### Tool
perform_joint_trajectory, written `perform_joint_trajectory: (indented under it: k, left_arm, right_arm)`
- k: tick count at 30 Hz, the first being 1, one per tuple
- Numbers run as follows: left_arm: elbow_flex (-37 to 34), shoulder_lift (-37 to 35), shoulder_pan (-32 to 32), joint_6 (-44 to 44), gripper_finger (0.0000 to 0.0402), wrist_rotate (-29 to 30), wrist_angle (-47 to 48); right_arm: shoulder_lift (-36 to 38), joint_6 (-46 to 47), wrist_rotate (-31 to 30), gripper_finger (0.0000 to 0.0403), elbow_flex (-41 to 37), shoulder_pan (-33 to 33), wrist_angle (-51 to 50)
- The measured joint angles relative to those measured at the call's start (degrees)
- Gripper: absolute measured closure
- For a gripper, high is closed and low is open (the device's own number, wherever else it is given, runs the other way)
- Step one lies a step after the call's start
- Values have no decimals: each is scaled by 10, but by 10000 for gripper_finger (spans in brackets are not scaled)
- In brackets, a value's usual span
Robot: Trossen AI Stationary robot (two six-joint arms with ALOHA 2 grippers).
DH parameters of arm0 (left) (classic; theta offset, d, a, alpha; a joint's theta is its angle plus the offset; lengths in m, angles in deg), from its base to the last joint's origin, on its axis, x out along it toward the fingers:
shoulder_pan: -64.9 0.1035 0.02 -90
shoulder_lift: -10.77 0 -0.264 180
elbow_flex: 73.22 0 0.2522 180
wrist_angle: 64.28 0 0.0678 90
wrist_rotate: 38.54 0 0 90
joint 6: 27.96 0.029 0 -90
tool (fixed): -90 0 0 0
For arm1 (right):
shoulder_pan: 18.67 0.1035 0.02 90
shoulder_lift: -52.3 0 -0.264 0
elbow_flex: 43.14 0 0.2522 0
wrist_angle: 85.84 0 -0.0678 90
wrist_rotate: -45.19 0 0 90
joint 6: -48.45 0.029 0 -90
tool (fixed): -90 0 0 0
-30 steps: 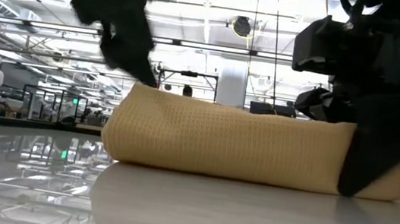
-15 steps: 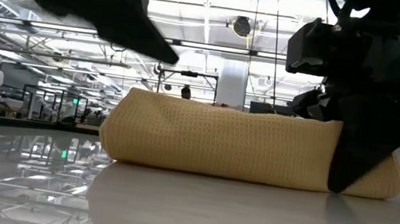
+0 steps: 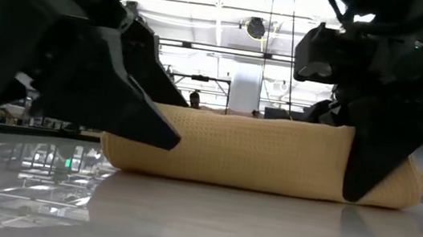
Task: Roll towel into tight, uniform cylinder
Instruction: Roll the yellow towel
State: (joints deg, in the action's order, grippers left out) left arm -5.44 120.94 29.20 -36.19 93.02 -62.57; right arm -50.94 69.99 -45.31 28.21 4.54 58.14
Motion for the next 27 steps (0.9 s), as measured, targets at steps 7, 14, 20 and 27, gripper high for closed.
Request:
perform_joint_trajectory:
  k: [7,14,20,27]
  left_arm:
    - [0,-1,30,-4,84,-57,5]
    - [0,-12,57,-23,229,-138,15]
    - [1,-70,91,-96,370,-253,73]
    - [1,-95,138,-202,342,-425,80]
  right_arm:
    - [0,0,43,333,0,-16,5]
    - [11,-10,101,333,-2,-30,5]
    - [12,-30,179,333,-1,-49,15]
    - [12,-43,245,332,-1,-63,17]
